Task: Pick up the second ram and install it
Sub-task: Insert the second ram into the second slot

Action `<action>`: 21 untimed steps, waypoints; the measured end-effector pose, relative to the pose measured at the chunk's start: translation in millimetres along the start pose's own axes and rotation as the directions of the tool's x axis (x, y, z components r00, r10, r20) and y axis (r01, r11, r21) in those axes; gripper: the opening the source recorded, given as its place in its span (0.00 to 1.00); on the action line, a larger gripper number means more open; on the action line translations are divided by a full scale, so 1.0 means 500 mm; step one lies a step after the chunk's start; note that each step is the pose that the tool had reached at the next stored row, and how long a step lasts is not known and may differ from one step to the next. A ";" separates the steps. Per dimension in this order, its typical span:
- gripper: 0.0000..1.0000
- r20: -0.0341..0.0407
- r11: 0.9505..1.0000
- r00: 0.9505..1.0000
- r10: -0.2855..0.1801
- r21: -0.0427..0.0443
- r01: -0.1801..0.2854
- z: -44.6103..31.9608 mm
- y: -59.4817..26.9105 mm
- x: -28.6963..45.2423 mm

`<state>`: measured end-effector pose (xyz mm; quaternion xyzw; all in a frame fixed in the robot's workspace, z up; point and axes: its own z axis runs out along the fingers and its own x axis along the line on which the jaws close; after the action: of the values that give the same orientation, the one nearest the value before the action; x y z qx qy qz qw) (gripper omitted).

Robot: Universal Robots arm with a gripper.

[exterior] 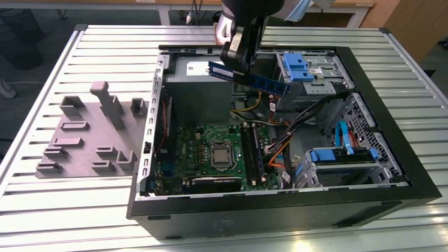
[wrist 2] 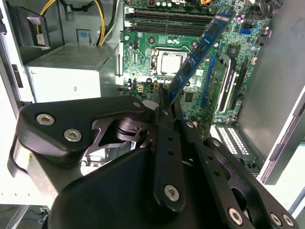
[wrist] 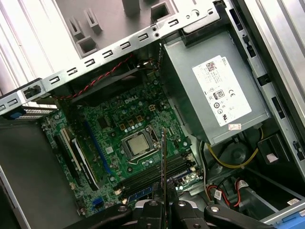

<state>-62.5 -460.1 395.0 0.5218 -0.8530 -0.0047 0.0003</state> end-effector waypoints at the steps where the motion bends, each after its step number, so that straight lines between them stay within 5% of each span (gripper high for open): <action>1: 0.14 0.000 1.000 1.000 0.001 0.000 -0.001 0.000 0.000 0.000; 21: 0.14 0.000 1.000 1.000 0.011 0.000 -0.011 0.000 0.000 0.000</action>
<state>-62.5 -460.1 395.0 0.5171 -0.8559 -0.0047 0.0002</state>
